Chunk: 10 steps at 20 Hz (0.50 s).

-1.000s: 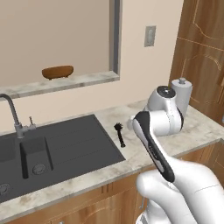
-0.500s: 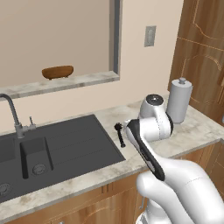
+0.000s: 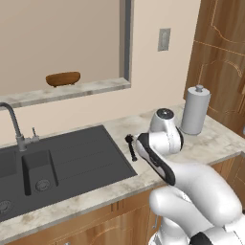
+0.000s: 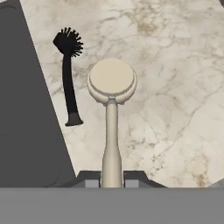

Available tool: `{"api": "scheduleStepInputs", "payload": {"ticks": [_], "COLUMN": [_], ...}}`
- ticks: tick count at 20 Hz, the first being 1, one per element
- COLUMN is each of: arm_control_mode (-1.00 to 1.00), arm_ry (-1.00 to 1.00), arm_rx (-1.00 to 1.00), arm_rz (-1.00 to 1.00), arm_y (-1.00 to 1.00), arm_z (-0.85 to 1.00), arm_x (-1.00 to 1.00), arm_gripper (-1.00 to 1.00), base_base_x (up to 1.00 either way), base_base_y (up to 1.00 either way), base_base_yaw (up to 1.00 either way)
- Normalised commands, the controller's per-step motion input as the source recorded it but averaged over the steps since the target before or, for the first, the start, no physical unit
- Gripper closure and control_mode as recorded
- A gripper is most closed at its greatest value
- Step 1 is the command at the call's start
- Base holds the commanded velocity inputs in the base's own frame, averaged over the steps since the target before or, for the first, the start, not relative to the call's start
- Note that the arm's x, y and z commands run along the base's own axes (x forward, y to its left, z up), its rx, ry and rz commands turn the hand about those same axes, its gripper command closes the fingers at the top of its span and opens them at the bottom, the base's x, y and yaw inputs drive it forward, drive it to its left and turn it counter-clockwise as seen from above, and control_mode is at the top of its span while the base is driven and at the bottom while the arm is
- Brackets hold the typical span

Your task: Locate and retrieve the dish brush and dish brush from the cabinet. Place them next to the sink.

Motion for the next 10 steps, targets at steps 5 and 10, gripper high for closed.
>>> {"api": "scheduleStepInputs", "payload": {"ticks": [5,10], "arm_control_mode": [-1.0,-1.0], "arm_ry": [0.0,0.0], "arm_rx": [0.0,0.0], "arm_rz": [0.0,0.0], "arm_y": [0.0,0.0], "arm_z": [-0.44,-0.46], "arm_x": [0.29,0.4], "arm_gripper": [1.0,1.0], "base_base_x": [0.0,0.0], "base_base_y": [0.0,0.0], "base_base_yaw": [0.0,0.0]}}
